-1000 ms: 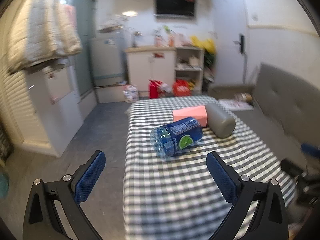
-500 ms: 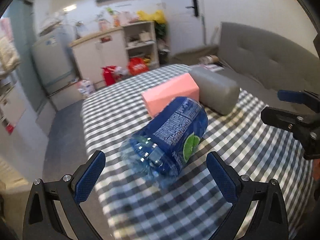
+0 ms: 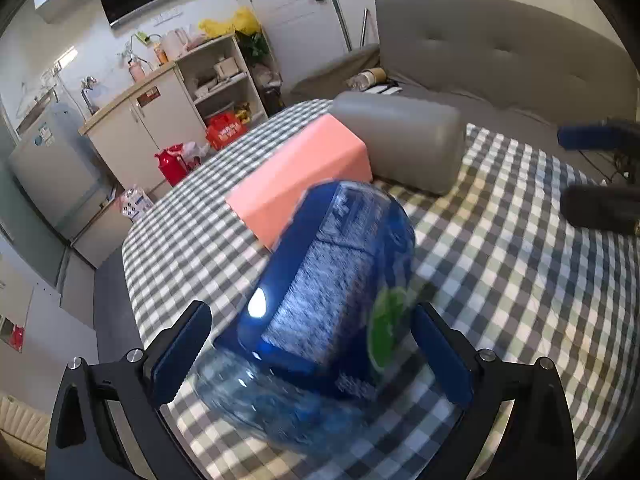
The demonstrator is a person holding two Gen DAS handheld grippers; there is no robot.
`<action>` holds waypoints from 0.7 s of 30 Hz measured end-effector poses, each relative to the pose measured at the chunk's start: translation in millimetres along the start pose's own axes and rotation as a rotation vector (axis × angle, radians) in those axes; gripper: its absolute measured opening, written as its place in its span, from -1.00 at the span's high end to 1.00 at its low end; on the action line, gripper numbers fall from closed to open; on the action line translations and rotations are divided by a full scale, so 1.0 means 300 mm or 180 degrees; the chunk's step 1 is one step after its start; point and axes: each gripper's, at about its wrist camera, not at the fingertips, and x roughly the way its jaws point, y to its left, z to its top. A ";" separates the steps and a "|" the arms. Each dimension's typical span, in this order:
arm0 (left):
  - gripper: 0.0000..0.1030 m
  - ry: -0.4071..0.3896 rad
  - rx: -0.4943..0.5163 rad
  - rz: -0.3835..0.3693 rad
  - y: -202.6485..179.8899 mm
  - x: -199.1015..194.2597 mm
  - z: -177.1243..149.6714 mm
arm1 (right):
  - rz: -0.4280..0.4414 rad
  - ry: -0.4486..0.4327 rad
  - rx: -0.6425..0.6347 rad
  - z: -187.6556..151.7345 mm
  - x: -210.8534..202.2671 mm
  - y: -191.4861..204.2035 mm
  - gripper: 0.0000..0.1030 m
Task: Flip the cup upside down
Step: 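Close the left tool around the middle of the lying blue water bottle, then lift the blue bottle with the left tool toward the right tool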
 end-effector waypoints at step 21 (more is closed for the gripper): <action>-0.60 0.0575 -0.1896 0.0156 -0.287 -0.373 -0.087 | -0.0051 -0.0159 -0.0069 -0.103 -0.429 -0.084 -0.99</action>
